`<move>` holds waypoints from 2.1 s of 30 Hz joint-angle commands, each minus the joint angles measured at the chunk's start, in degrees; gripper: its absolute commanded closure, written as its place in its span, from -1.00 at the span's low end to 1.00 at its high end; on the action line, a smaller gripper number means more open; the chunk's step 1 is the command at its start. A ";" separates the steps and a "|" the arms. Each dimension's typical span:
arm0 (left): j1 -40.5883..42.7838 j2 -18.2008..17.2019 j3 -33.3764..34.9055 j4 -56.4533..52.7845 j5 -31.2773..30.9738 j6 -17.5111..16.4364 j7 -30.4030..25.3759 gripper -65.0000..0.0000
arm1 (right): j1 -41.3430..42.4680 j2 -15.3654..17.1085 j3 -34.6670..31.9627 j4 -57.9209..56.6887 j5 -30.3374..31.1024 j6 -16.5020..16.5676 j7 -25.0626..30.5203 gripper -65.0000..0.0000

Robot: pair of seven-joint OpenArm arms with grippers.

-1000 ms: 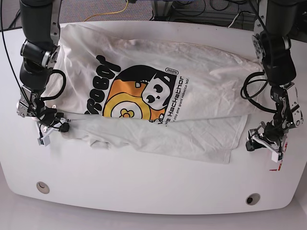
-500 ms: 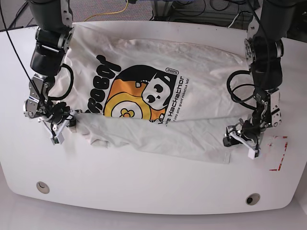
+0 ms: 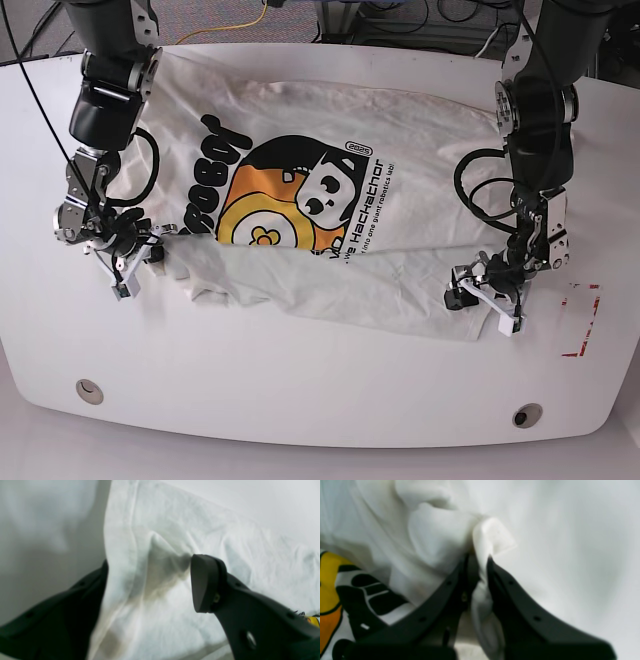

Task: Layout the t-shirt on the table in an organized manner, then fold the t-shirt properly
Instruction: 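Pull the hem corners apart with both grippers to smooth the shirt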

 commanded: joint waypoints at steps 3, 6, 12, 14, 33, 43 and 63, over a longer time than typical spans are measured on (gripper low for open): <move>-1.79 -0.48 -0.02 0.74 -0.42 -0.26 -0.78 -0.07 | 1.58 0.97 0.23 1.05 0.79 0.08 0.63 0.98; -1.79 -0.48 -0.02 0.74 -0.42 0.27 -0.78 0.34 | 1.58 0.97 0.23 1.05 0.79 0.08 0.63 0.98; -1.79 -0.57 0.07 0.74 -0.33 0.54 -1.05 0.94 | 1.58 0.97 0.23 1.23 0.79 0.08 0.63 0.98; -1.79 -0.57 0.07 1.27 -0.42 0.54 -1.05 0.97 | 1.58 0.97 0.23 2.20 0.88 0.08 0.63 0.98; 1.81 -4.09 -8.46 36.61 -0.77 -5.44 13.98 1.00 | 4.84 3.52 0.40 29.27 0.88 0.08 -15.54 0.98; -1.26 -5.67 -11.62 54.46 -0.77 -8.70 24.18 1.00 | 12.31 7.83 0.40 35.78 1.23 0.08 -21.87 0.98; -8.21 -5.58 -11.71 65.01 -0.77 -8.78 32.18 1.00 | 20.22 10.46 0.05 37.27 1.23 0.08 -24.69 0.97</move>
